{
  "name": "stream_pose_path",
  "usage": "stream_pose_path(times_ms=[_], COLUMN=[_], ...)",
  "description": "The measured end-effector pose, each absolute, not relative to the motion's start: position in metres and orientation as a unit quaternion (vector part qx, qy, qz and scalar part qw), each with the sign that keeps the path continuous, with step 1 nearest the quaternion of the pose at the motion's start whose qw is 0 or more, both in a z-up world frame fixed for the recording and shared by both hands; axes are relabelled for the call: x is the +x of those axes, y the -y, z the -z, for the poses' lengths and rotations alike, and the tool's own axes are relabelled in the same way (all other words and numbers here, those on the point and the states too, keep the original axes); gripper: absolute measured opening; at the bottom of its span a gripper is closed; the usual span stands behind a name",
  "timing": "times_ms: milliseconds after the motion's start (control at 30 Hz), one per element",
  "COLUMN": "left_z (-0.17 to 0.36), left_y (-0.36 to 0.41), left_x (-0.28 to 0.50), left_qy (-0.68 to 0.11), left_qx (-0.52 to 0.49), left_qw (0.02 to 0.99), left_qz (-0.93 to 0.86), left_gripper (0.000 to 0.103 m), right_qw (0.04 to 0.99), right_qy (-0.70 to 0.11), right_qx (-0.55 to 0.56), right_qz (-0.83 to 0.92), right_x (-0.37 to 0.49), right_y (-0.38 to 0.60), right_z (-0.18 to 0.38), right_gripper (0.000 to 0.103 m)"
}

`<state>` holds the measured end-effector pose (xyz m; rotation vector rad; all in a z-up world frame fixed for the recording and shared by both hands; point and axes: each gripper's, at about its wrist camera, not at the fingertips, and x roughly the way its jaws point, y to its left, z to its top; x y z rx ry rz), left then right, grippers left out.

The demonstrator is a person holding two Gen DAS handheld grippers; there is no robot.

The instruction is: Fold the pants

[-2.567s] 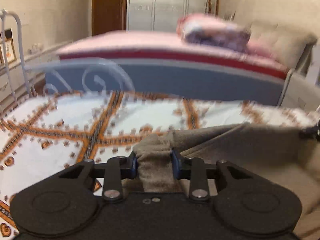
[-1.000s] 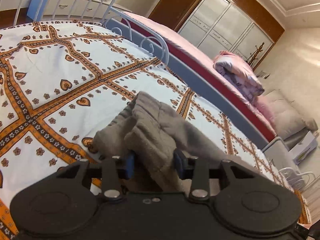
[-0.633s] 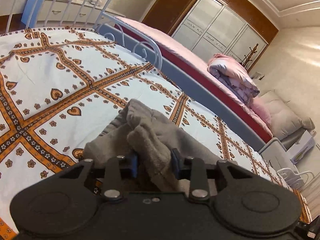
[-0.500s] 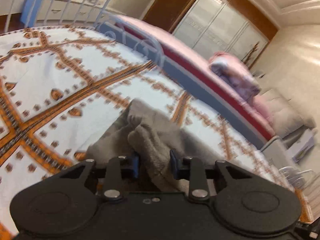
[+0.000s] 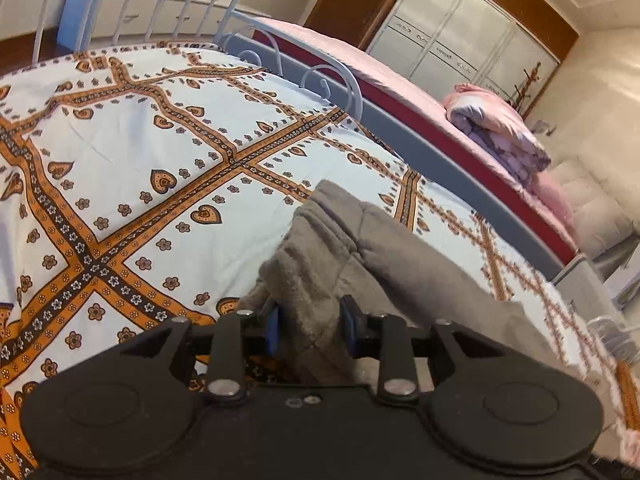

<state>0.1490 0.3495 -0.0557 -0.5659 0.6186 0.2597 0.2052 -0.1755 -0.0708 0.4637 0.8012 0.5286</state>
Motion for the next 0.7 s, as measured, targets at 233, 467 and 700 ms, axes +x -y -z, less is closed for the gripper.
stream_pose_path(times_ms=[233,467,700], left_z=[0.054,0.053,0.017], left_y=[-0.347,-0.337,-0.304], left_x=[0.15,0.152,0.13], left_qy=[-0.294,-0.307,-0.273], left_qx=[-0.258,-0.224,-0.211], left_qw=[0.91,0.911,0.91], left_qz=[-0.134,-0.158,-0.231], left_gripper=[0.021,0.027,0.071], right_qw=[0.85,0.859,0.886], right_qy=[-0.395,-0.394,-0.349], right_qx=[0.261,0.234,0.241], right_qz=[-0.232,-0.23,-0.189], right_x=[0.217,0.231,0.222], right_y=[0.194,0.184,0.239], right_z=[0.079,0.057,0.024], right_gripper=[0.016,0.003,0.005])
